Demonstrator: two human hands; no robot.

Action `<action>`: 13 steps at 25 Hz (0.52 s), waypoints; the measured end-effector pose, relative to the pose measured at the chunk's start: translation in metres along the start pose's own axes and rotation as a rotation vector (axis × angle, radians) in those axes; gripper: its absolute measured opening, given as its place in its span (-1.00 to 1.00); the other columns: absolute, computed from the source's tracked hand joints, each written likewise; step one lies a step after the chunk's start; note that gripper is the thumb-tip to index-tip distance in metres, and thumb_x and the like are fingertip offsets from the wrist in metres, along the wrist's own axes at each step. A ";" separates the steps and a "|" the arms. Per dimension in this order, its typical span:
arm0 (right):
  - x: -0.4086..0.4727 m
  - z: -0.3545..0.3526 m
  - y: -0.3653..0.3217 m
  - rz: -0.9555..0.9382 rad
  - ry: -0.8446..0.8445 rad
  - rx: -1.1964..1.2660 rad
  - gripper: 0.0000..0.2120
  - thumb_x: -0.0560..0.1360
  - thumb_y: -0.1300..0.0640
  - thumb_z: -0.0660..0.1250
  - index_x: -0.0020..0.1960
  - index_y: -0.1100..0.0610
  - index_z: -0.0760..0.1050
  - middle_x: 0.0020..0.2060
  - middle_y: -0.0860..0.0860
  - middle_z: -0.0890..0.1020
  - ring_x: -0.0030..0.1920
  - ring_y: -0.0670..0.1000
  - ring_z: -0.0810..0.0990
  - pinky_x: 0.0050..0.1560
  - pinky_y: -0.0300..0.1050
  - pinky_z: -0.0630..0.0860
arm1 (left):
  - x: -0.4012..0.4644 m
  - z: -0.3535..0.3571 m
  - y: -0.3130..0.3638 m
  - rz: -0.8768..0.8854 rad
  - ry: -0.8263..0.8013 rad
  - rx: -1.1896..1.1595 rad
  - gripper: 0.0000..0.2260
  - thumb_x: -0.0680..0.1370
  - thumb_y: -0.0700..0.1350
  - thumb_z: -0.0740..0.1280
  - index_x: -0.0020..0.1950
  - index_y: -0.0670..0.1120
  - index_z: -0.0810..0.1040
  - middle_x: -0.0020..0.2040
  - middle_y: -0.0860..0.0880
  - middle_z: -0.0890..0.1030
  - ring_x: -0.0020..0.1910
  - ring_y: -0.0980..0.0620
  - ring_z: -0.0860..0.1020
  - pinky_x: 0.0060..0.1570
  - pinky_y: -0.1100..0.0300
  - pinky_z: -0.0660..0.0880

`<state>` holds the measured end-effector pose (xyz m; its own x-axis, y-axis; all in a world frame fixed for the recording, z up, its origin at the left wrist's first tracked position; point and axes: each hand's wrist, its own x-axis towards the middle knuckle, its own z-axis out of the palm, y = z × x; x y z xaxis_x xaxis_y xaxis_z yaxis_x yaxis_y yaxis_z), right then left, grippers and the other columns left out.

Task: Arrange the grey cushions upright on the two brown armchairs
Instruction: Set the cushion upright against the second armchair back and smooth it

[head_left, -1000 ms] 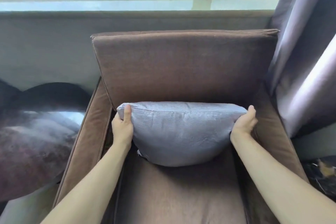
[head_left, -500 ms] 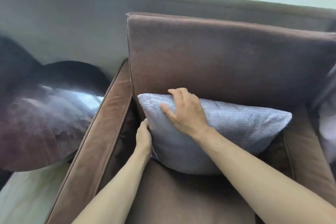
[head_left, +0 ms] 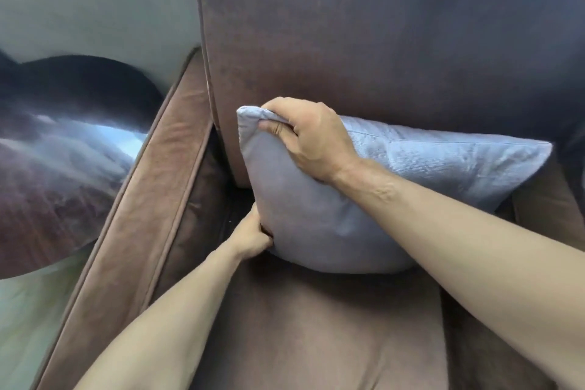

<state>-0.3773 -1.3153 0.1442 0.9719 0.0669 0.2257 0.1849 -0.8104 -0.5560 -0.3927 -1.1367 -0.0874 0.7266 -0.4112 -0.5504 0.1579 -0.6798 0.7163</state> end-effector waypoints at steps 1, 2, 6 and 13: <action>0.000 0.001 0.000 -0.006 0.005 -0.002 -0.79 0.63 -0.04 0.29 0.10 0.05 0.61 -0.08 -0.06 0.69 -0.03 0.08 0.64 0.03 0.11 0.51 | 0.004 0.004 -0.002 -0.024 0.064 -0.021 -0.26 0.20 -0.20 0.44 0.35 0.19 0.43 0.00 0.30 0.58 0.04 0.07 0.61 -0.23 0.44 0.54; 0.001 0.000 0.000 -0.010 0.011 -0.005 -0.78 0.63 -0.05 0.28 0.11 0.05 0.61 -0.08 -0.05 0.69 -0.02 0.08 0.63 0.03 0.11 0.50 | 0.004 0.007 -0.002 -0.052 0.145 -0.049 -0.43 0.19 -0.18 0.45 0.14 0.22 0.53 -0.12 0.28 0.64 -0.07 0.08 0.64 -0.29 0.43 0.53; 0.002 -0.004 0.000 0.001 -0.045 -0.061 -0.72 0.66 -0.11 0.21 0.13 0.04 0.59 -0.08 -0.06 0.67 -0.01 0.05 0.61 0.07 0.08 0.50 | -0.011 0.029 0.008 -0.139 0.390 -0.138 -0.77 0.33 -0.10 0.38 -0.02 0.00 0.55 -0.12 -0.04 0.69 -0.11 -0.13 0.65 -0.23 0.08 0.52; -0.052 -0.080 0.056 0.186 0.186 -0.355 -0.59 0.66 -0.18 0.11 0.23 0.05 0.58 0.18 -0.04 0.65 0.27 0.05 0.54 0.54 0.12 0.11 | -0.056 0.023 0.047 -0.382 0.080 0.606 -0.71 0.61 -0.03 0.16 0.20 -0.19 0.46 0.25 -0.27 0.61 0.20 -0.31 0.58 0.10 -0.04 0.50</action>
<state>-0.4289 -1.4105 0.1649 0.9353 -0.1787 0.3056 -0.0841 -0.9507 -0.2986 -0.4415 -1.1593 -0.0326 0.7453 -0.0471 -0.6650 0.0290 -0.9943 0.1029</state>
